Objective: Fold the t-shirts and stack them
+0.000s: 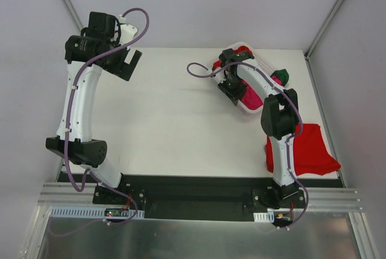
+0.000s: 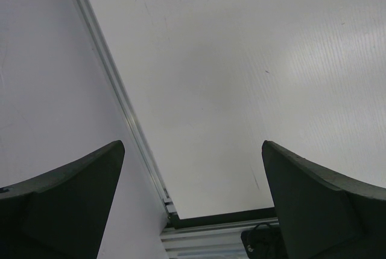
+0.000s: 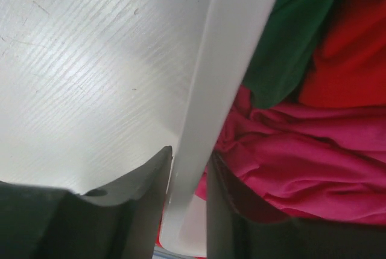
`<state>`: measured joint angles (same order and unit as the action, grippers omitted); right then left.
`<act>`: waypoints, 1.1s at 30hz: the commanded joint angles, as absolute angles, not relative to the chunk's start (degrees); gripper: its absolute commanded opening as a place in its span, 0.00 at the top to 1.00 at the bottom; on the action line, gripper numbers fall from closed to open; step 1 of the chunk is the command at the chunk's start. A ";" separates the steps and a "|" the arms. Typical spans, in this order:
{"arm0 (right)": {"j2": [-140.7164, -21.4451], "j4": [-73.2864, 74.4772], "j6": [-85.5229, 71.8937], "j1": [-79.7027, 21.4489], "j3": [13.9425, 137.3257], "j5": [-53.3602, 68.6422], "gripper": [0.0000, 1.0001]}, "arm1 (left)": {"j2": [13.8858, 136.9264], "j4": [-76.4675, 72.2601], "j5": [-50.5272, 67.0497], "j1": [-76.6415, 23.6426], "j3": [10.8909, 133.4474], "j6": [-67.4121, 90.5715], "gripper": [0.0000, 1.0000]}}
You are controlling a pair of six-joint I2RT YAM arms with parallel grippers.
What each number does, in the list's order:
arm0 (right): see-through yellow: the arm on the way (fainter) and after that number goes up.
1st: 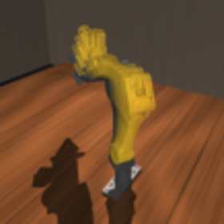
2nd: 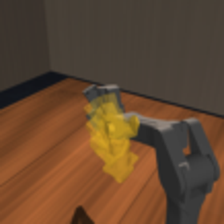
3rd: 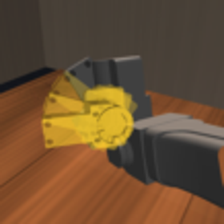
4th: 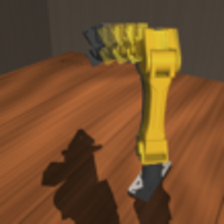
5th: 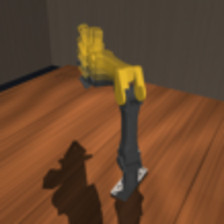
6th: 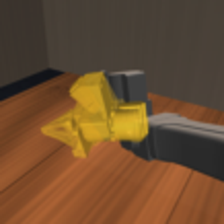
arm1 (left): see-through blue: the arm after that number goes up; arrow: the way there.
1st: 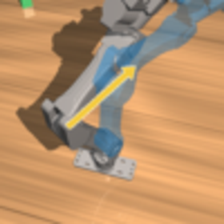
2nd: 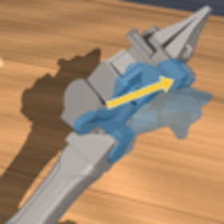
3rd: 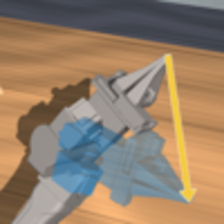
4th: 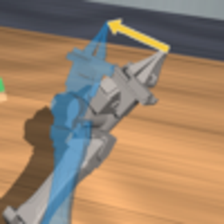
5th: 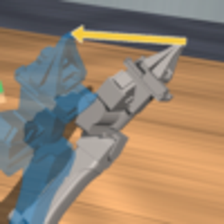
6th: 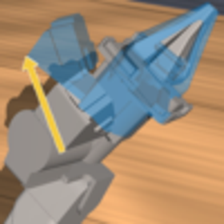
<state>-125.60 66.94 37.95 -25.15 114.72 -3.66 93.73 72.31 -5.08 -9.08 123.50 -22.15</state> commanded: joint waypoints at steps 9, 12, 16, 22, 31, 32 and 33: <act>-122.79 68.82 38.58 -25.22 118.30 -2.81 0.85 | 93.78 72.95 -4.92 -9.76 125.42 -22.50 0.01; -122.08 69.08 40.51 -25.31 117.43 -2.46 0.85 | 93.96 72.95 -4.66 -9.76 125.60 -22.50 0.01; -120.16 68.82 47.69 -25.40 113.84 -2.55 0.84 | 94.22 72.95 -4.40 -9.76 125.86 -22.50 0.01; -114.09 63.90 64.92 -25.31 102.32 -2.29 0.82 | 94.31 73.04 -3.87 -9.75 125.77 -22.50 0.01; -112.59 61.00 94.82 -25.05 100.81 -3.34 0.81 | 94.31 73.12 -3.96 -9.76 125.77 -22.41 0.01; -112.85 60.39 96.14 -24.96 100.98 -3.69 0.81 | 94.22 73.21 -4.04 -9.76 125.77 -22.41 0.01; -113.37 59.60 97.72 -24.96 101.33 -4.21 0.81 | 94.13 73.21 -4.30 -9.76 125.68 -22.50 0.01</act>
